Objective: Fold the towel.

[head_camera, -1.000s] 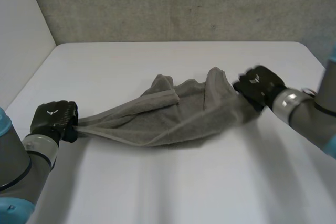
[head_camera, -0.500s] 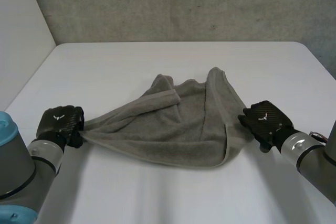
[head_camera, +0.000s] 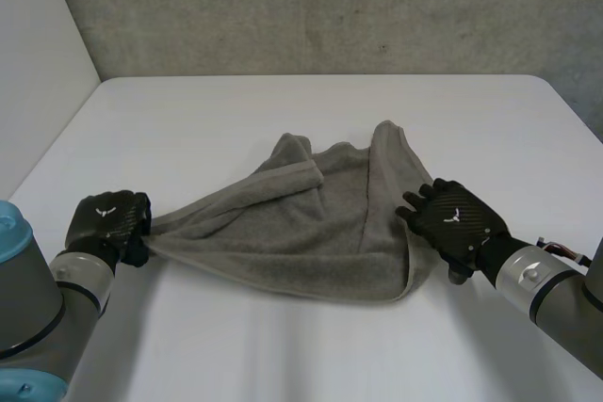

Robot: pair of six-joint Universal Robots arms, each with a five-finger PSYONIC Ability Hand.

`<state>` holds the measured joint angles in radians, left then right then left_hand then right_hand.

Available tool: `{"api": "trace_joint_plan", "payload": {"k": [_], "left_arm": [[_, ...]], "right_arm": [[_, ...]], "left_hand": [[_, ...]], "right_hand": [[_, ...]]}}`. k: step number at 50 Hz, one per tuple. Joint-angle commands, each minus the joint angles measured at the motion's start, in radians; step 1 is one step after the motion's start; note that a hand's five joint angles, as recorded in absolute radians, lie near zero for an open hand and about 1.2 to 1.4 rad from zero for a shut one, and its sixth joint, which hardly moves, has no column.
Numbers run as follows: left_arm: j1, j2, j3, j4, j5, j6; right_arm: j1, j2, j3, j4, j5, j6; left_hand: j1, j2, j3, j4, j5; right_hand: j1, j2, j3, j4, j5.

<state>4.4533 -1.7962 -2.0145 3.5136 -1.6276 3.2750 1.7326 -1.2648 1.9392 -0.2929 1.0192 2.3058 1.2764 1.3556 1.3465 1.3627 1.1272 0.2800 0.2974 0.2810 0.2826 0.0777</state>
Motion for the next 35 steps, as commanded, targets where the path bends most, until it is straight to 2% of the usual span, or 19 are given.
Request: {"api": "trace_joint_plan", "payload": {"k": [1,12,19,24,26,29,35], "left_arm": [[0.000,0.001,-0.004,0.001,0.000,0.002],[0.000,0.006,-0.006,-0.001,0.000,0.002],[0.001,0.008,-0.006,-0.001,0.000,0.002],[0.000,0.008,-0.006,-0.001,0.000,0.002],[0.000,0.006,-0.006,-0.001,-0.002,0.002],[0.000,0.004,-0.006,-0.001,0.000,0.002],[0.000,0.003,-0.006,-0.001,0.000,0.002]], "right_arm": [[0.002,-0.002,-0.002,0.001,-0.001,-0.031],[0.002,0.071,-0.022,0.000,-0.001,-0.158],[0.002,0.099,-0.039,0.001,0.005,-0.177],[-0.004,0.097,-0.043,0.003,0.005,-0.177],[-0.007,0.093,-0.043,0.003,0.007,-0.177],[-0.008,0.085,-0.043,0.004,0.009,-0.175],[-0.005,0.062,-0.031,0.004,0.009,-0.172]], "left_hand": [[0.120,0.041,0.050,0.034,0.095],[0.120,0.041,0.050,0.034,0.095],[0.120,0.041,0.050,0.034,0.095],[0.120,0.041,0.050,0.034,0.095],[0.120,0.041,0.050,0.034,0.095],[0.120,0.041,0.050,0.034,0.095],[0.120,0.041,0.050,0.034,0.095]], "right_hand": [[-0.022,-0.039,-0.023,-0.025,0.006],[0.013,-0.004,0.012,0.011,0.041],[0.075,0.058,0.074,0.072,0.103],[0.292,0.275,0.291,0.290,0.320],[0.538,0.520,0.537,0.535,0.565],[0.627,0.609,0.626,0.624,0.655],[0.627,0.610,0.626,0.624,0.655]]}}
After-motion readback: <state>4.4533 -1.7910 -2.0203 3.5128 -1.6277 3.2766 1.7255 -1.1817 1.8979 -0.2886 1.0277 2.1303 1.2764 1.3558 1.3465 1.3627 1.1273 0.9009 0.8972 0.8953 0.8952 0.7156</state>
